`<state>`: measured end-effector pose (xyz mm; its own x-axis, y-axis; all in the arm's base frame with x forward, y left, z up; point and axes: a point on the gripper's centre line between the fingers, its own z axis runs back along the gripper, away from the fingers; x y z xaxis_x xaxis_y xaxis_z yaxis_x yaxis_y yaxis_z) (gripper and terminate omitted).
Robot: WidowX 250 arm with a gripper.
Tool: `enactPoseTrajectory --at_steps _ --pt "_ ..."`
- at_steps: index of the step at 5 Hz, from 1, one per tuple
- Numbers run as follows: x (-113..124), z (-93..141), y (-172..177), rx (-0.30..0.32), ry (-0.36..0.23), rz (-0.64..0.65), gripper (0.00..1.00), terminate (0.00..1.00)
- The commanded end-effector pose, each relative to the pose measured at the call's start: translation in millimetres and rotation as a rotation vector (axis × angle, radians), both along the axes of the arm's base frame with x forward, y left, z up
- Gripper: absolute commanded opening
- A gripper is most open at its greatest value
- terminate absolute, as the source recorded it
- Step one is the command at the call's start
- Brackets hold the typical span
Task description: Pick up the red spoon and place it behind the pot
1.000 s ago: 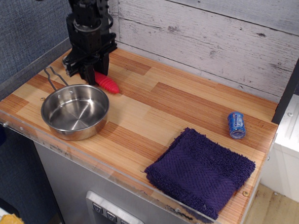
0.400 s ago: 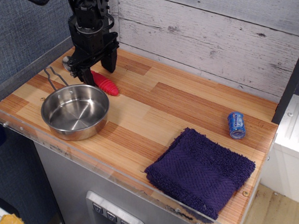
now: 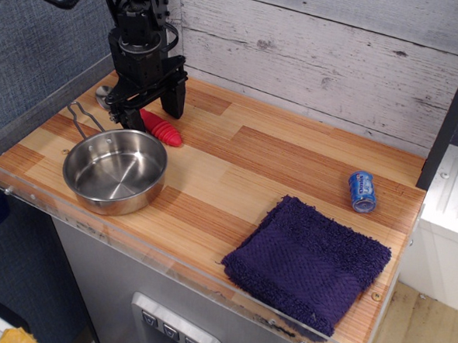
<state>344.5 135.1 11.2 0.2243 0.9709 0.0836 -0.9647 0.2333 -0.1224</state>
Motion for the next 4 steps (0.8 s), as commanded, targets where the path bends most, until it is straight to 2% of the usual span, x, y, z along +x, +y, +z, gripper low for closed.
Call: enactPoseTrajectory --at_steps 1,2,3,4 --pt "8.5 67.4 0.8 0.008 -0.135 -0.048 1.0 0.0" --pt "5.3 93.8 4.3 0.035 -0.164 -0.076 1.0 0.0" --pt "-4.6 109.3 3.3 0.045 -0.173 -0.094 1.0 0.0" --pt "-4.6 109.3 3.3 0.045 -0.173 -0.094 1.0 0.0"
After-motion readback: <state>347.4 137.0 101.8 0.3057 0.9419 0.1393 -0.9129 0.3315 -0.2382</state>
